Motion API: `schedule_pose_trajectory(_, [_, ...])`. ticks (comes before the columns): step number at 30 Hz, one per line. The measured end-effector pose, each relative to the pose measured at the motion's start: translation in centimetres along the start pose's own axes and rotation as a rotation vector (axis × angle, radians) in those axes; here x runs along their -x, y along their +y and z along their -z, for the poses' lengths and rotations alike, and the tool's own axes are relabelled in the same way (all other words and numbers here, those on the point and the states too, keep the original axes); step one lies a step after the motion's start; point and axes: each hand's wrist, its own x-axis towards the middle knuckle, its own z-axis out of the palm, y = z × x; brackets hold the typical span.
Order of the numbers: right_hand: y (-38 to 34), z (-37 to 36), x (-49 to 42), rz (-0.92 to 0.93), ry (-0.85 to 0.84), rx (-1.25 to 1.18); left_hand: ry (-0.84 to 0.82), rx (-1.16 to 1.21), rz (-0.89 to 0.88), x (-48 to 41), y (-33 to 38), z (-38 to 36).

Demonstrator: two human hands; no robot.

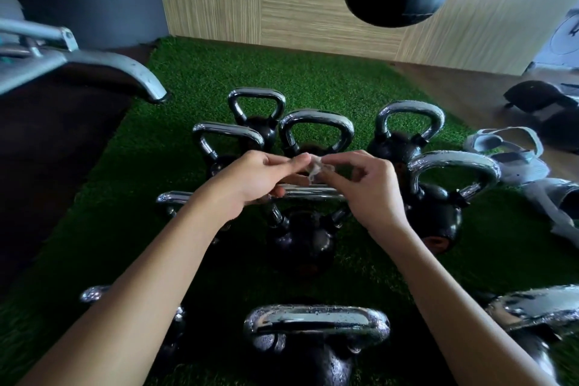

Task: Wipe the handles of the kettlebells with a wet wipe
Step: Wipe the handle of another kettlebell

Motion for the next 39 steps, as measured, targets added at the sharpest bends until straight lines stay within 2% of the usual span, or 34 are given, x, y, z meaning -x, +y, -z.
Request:
schedule_pose_trajectory(5, [-1.1,-1.1,-1.4,0.008,-0.035,0.068,0.067,0.368,0.098,-0.6,-1.2,0.2])
schedule_pose_trajectory(9, [-0.3,-2.2,-1.7,0.007,-0.146,0.093,0.177,0.458,0.117,-0.4,-2.7,-0.6])
schedule_pose_trajectory(11, [0.3,-1.7,-1.7,0.049,-0.193,0.215,0.298,0.322,-0.007,-0.1,-3.5,-0.8])
schedule_pose_trajectory(13, [1.3,-0.3,-1.9,0.058,-0.188,0.459,0.461,-0.058,-0.254,0.1,-4.4,-0.5])
schedule_pose_trajectory(14, [1.8,0.4,-2.0,0.043,-0.201,0.600,0.481,-0.201,-0.383,0.2,-4.7,-0.3])
schedule_pose_trajectory(16, [3.0,1.4,-2.1,-0.011,-0.257,0.744,0.413,-0.368,-0.523,0.6,-4.7,-0.5])
schedule_pose_trajectory(20, [5.3,1.3,-2.5,-0.052,-0.262,0.721,0.352,-0.614,-0.611,-0.1,-4.0,-1.7])
schedule_pose_trajectory(22, [5.8,1.3,-2.7,-0.063,-0.246,0.714,0.321,-0.630,-0.602,-0.3,-3.6,-2.0])
schedule_pose_trajectory(25, [6.0,1.6,-2.3,-0.045,-0.240,0.678,0.316,-0.535,-0.536,-0.2,-3.9,-1.0])
schedule_pose_trajectory(29, [6.2,1.6,-1.9,-0.017,-0.228,0.644,0.432,-0.445,-0.368,0.4,-6.4,1.4])
schedule_pose_trajectory(31, [6.4,1.5,-2.1,-0.024,-0.231,0.640,0.409,-0.396,-0.381,0.7,-6.7,1.2])
schedule_pose_trajectory(35, [6.5,1.5,-2.3,-0.020,-0.251,0.633,0.398,-0.470,-0.464,0.9,-6.0,0.1])
schedule_pose_trajectory(39, [6.7,1.5,-2.2,-0.029,-0.241,0.624,0.460,-0.291,-0.283,1.0,-8.9,0.2])
